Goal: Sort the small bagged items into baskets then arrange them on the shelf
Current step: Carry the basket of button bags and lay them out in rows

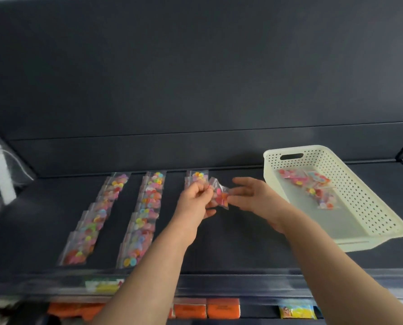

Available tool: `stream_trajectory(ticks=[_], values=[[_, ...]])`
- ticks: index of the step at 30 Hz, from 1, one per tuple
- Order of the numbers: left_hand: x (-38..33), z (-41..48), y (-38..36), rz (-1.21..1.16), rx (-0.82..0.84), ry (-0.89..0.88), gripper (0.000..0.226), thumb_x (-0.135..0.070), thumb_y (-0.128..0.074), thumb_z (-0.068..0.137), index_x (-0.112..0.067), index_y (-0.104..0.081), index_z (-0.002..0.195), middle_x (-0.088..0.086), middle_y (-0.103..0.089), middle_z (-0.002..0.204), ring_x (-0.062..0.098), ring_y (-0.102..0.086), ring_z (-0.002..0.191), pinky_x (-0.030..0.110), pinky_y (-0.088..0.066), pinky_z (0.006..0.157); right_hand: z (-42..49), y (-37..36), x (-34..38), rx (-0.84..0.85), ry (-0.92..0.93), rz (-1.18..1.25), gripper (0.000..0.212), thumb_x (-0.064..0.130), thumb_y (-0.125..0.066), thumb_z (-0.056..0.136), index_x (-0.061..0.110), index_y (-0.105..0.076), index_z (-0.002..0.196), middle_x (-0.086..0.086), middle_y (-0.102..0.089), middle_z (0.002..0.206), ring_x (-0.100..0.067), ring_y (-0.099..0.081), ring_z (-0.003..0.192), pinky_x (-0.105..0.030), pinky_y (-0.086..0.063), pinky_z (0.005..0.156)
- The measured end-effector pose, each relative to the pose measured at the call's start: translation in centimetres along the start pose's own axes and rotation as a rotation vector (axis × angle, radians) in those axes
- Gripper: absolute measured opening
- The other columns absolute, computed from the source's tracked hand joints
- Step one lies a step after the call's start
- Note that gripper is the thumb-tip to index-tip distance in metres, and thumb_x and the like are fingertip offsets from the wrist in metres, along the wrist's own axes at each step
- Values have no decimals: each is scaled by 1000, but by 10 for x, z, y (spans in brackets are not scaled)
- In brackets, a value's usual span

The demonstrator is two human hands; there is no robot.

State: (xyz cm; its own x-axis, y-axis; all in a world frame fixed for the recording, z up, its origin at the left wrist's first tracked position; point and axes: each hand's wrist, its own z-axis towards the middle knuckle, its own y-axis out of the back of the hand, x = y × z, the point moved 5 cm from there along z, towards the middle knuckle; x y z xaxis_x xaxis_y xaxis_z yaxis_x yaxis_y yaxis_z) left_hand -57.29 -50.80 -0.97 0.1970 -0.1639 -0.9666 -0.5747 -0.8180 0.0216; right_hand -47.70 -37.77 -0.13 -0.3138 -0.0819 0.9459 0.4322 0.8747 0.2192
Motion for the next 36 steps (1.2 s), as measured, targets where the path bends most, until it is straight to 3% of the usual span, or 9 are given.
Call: stream_trajectory(ticks=[4, 7, 12, 15, 19, 25, 31, 36], values=[[11, 2, 21, -73, -25, 83, 10, -14, -53, 101, -14, -64, 101, 6, -69, 99, 13, -66, 85, 28, -57, 70, 10, -20, -6, -70, -55, 215, 42, 9, -66, 87, 9, -52, 127, -7, -70, 96, -18, -69, 90, -31, -54, 85], [18, 4, 33, -29, -72, 110, 8, -13, -55, 100, -13, -62, 98, 6, -70, 96, 13, -67, 82, 30, -59, 73, 14, -26, -5, -164, -40, 242, 36, 2, -67, 85, 9, -55, 118, -8, -70, 88, -18, -70, 80, -32, -56, 81], [32, 9, 52, 275, -161, 91, 11, -12, -57, 97, -16, -64, 90, 4, -71, 89, 16, -69, 81, 36, -62, 74, 21, -37, -13, -269, -6, -87, 37, 8, -70, 77, 19, -56, 110, 3, -73, 75, -14, -69, 74, -38, -57, 80], [36, 11, 61, 517, -192, 18, 20, -15, -59, 94, -22, -64, 77, 2, -71, 82, 19, -70, 80, 43, -61, 73, 26, -48, -14, -272, 56, -285, 36, 14, -69, 81, 20, -54, 113, 7, -71, 72, -7, -66, 73, -21, -52, 65], [37, 18, 66, 558, -203, 35, 17, -17, -60, 95, -21, -62, 79, 3, -70, 79, 18, -72, 73, 44, -62, 68, 34, -59, -12, -312, 79, -405, 38, 11, -65, 83, 19, -53, 118, 8, -67, 72, -1, -60, 69, -12, -40, 54], [43, 33, 66, 606, -197, 78, 7, -20, -61, 95, -13, -62, 95, 4, -70, 80, 15, -71, 66, 38, -62, 61, 46, -65, -12, -364, 59, -525, 38, 10, -63, 83, 18, -53, 119, 8, -65, 70, -11, -62, 74, -27, -49, 67], [45, 41, 66, 695, -188, 83, 10, -23, -63, 94, -14, -59, 97, 4, -70, 82, 14, -70, 63, 32, -61, 56, 52, -70, -15, -385, 50, -613, 31, 15, -63, 84, 21, -56, 114, 9, -67, 74, -13, -62, 76, -28, -49, 65], [34, 39, 63, 719, -215, -24, 20, -26, -66, 91, -18, -50, 99, 0, -63, 90, 21, -69, 76, 41, -62, 64, 45, -60, -4, -424, 121, -818, 25, 23, -59, 87, 24, -60, 112, 6, -66, 95, -18, -61, 89, -27, -42, 65]])
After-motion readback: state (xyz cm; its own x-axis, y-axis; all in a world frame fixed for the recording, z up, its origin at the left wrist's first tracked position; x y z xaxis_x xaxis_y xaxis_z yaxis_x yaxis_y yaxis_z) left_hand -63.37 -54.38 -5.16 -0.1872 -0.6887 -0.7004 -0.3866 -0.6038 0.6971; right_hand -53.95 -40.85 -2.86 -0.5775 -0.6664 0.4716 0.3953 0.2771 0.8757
